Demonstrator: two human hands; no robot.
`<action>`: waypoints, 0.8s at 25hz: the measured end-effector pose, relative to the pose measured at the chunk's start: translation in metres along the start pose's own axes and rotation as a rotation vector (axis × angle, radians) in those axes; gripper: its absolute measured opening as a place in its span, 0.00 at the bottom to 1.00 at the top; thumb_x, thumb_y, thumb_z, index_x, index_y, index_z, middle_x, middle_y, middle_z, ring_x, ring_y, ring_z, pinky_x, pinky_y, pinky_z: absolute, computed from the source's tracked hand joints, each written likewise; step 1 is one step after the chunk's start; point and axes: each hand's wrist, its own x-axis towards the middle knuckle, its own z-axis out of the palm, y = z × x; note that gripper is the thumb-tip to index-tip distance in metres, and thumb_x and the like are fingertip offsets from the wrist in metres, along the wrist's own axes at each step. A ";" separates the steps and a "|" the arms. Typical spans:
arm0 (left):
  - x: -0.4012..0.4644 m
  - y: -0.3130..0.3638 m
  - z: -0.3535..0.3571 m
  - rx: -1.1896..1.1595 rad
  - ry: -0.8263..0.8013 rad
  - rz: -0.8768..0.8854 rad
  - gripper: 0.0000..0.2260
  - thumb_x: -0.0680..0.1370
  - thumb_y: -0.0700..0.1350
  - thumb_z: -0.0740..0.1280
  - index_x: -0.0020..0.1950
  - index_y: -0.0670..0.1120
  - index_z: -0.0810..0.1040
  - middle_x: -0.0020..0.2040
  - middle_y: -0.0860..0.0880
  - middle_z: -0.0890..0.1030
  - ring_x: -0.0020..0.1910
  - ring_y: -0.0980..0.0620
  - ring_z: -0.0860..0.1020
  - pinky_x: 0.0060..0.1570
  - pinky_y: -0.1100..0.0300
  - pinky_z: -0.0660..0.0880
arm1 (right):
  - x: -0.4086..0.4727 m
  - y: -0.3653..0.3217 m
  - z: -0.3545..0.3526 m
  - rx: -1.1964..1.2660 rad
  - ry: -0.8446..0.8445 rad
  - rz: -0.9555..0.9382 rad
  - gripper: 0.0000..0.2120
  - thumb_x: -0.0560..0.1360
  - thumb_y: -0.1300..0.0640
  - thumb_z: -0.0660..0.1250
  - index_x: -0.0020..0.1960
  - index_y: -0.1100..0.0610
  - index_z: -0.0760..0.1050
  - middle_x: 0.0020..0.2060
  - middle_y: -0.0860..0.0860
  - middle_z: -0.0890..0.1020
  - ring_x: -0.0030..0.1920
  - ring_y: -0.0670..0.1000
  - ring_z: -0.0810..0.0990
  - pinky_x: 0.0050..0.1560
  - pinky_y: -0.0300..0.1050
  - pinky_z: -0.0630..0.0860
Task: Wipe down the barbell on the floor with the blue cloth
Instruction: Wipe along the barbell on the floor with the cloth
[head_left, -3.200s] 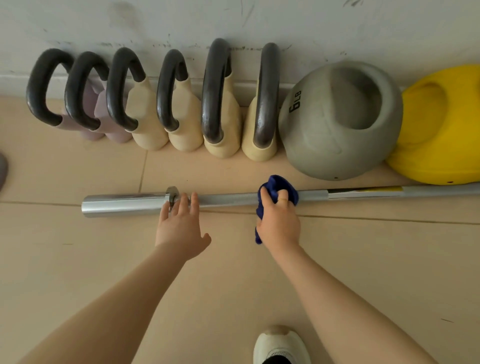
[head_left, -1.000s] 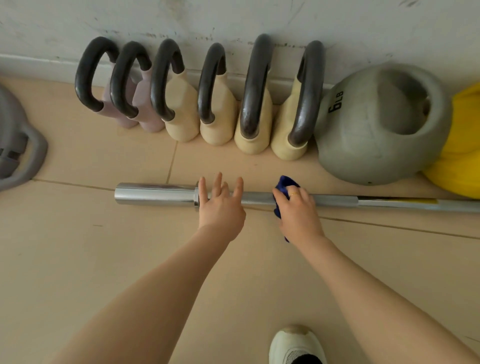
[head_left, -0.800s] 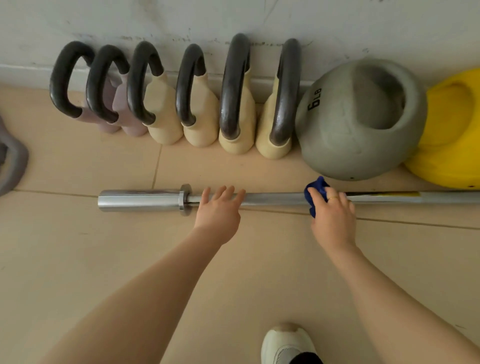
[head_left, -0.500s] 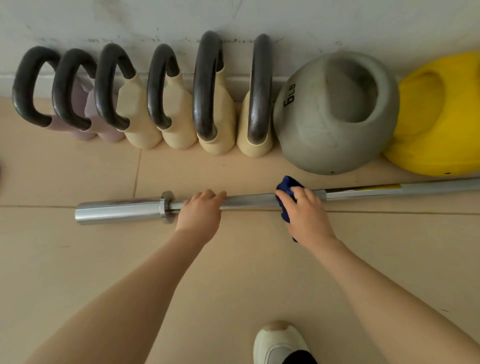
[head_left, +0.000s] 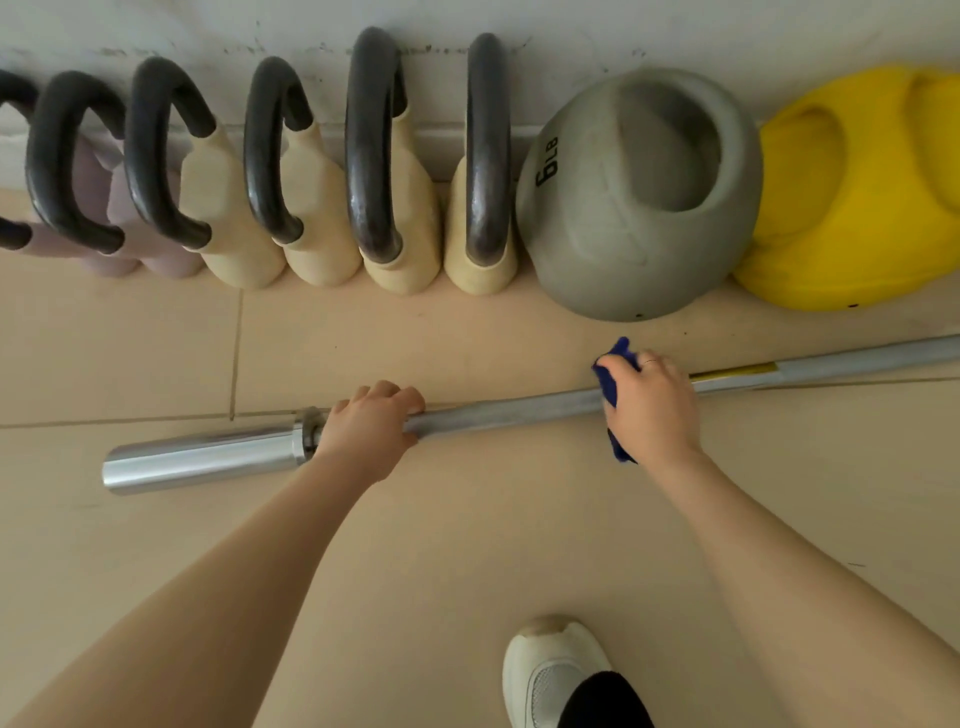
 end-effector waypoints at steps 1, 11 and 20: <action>-0.001 0.000 0.000 -0.011 -0.017 -0.010 0.14 0.78 0.48 0.63 0.63 0.50 0.70 0.60 0.47 0.75 0.59 0.44 0.73 0.56 0.52 0.68 | 0.003 -0.001 -0.001 -0.004 0.007 0.175 0.10 0.71 0.61 0.66 0.53 0.59 0.76 0.45 0.62 0.79 0.46 0.64 0.75 0.45 0.54 0.72; -0.023 -0.012 0.019 0.041 0.157 0.012 0.15 0.75 0.41 0.68 0.61 0.45 0.74 0.54 0.47 0.78 0.55 0.43 0.76 0.52 0.53 0.70 | -0.013 -0.055 -0.002 -0.024 -0.108 -0.123 0.11 0.63 0.61 0.72 0.45 0.57 0.78 0.37 0.59 0.80 0.39 0.62 0.77 0.39 0.50 0.73; -0.051 -0.055 0.041 0.171 0.458 -0.018 0.18 0.56 0.37 0.78 0.43 0.46 0.80 0.48 0.45 0.81 0.51 0.46 0.69 0.49 0.51 0.71 | -0.037 -0.171 0.006 0.109 -0.254 -0.425 0.11 0.71 0.59 0.65 0.54 0.58 0.74 0.48 0.59 0.79 0.51 0.61 0.74 0.49 0.51 0.69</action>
